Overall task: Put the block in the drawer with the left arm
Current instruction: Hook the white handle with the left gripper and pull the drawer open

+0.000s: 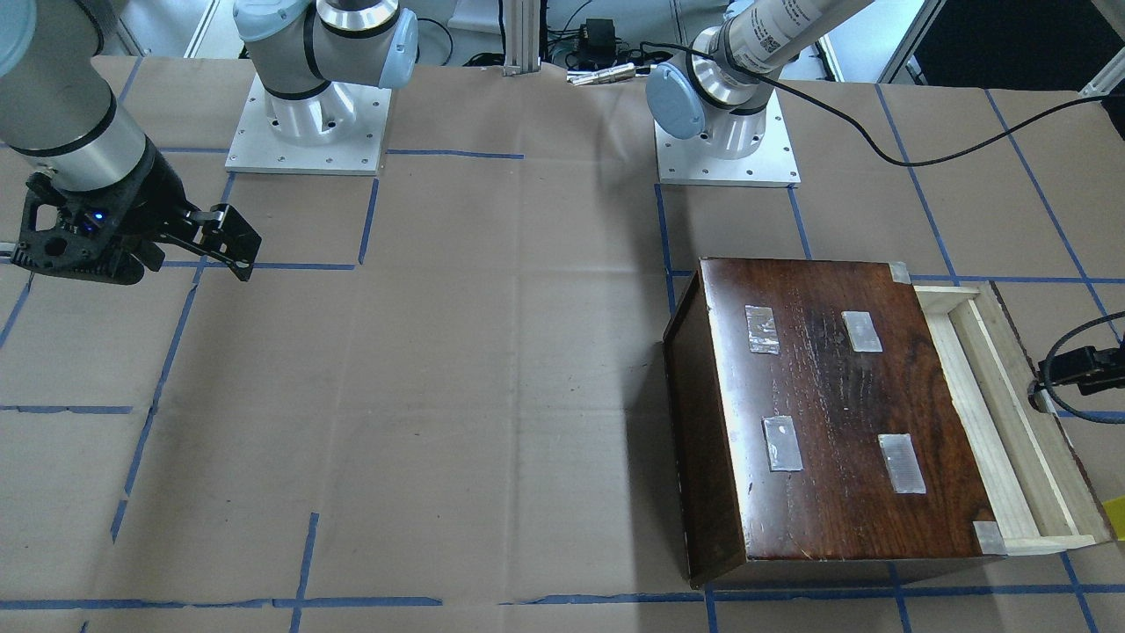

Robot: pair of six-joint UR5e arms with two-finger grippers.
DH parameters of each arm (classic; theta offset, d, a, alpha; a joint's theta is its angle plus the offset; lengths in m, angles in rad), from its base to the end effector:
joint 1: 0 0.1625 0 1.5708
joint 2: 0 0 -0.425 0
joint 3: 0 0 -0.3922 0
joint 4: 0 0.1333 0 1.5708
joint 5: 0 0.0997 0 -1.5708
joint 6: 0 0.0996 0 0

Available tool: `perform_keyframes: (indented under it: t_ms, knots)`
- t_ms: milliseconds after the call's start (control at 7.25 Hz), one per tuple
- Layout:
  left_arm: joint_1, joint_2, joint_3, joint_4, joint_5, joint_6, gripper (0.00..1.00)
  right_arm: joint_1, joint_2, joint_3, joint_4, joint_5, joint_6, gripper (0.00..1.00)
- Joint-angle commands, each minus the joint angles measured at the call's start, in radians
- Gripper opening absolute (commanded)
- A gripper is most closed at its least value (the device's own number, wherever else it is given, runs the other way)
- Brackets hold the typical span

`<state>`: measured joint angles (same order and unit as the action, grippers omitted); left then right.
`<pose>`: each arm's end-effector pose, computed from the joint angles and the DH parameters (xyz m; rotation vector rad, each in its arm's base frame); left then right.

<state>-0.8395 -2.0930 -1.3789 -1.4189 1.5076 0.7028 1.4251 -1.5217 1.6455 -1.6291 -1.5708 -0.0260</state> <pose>0.3392 -0.5870 0.2881 0.0508 -2.9733 -0.1387 0.0589 -0.5170 0.4326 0.1875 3.1287 0.1023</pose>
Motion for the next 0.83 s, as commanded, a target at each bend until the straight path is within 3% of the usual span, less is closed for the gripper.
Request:
perform_keyframes:
  t_ms: [0,414,690]
  knots:
    - [0.014,-0.007,0.021,0.000,0.031,0.015,0.98,0.000,0.000,-0.001,0.000,0.000,0.001,1.00]
    - [0.014,-0.005,0.059,0.000,0.051,0.017,0.98,0.000,0.000,0.000,0.000,0.000,0.000,1.00]
    - [0.014,-0.098,0.205,0.000,0.071,0.021,0.98,0.000,0.000,-0.001,0.000,0.000,0.001,1.00]
